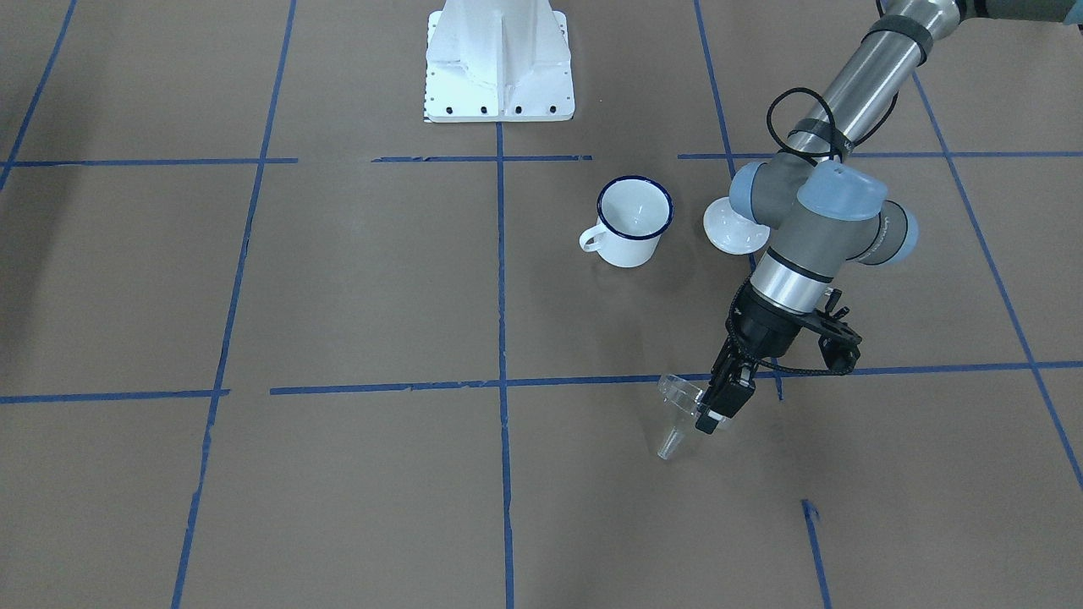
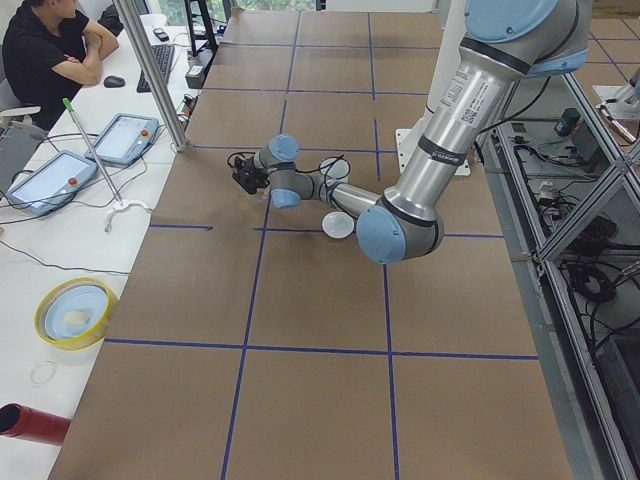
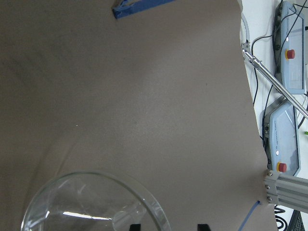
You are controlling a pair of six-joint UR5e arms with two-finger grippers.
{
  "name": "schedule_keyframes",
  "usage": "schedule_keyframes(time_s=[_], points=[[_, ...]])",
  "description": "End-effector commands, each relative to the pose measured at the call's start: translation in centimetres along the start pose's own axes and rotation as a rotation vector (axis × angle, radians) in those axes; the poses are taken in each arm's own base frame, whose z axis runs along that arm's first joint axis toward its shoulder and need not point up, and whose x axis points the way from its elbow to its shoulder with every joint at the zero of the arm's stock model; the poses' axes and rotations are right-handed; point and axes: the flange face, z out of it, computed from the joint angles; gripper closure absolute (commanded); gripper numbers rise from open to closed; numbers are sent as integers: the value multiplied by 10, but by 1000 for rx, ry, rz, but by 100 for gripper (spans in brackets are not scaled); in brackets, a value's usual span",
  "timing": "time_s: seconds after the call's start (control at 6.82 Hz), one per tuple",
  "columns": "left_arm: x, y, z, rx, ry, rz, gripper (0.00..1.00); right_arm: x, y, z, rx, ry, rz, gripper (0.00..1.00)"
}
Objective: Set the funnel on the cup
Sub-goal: 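Lift the glass funnel and carry it over the open mug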
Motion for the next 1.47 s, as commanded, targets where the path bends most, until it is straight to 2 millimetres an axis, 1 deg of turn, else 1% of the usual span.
schedule_keyframes(time_s=[0.0, 0.15, 0.29, 0.44, 0.59, 0.73, 0.88, 1.03, 1.17, 1.32], points=[[-1, 1, 1, -1, -2, 1, 100, 0, 0, 0, 0, 0, 0, 0], [0, 3, 0, -5, 1, 3, 100, 0, 0, 0, 0, 0, 0, 0], [19, 3, -16, -16, 41, 14, 100, 0, 0, 0, 0, 0, 0, 0], [52, 4, -48, -32, 108, 17, 100, 0, 0, 0, 0, 0, 0, 0], [75, 7, -69, -34, 143, 15, 100, 0, 0, 0, 0, 0, 0, 0], [87, 21, -81, -5, 105, 8, 100, 0, 0, 0, 0, 0, 0, 0], [99, 50, -103, -19, -22, 12, 100, 0, 0, 1, -1, 0, 1, 0], [111, 73, -135, 17, -114, 12, 100, 0, 0, 0, 0, 0, 0, 0], [122, 95, -160, 74, -204, 0, 100, 0, 0, 0, 0, 0, 0, 0], [124, 126, -170, 134, -342, -13, 100, 0, 0, 0, 0, 0, 0, 0]])
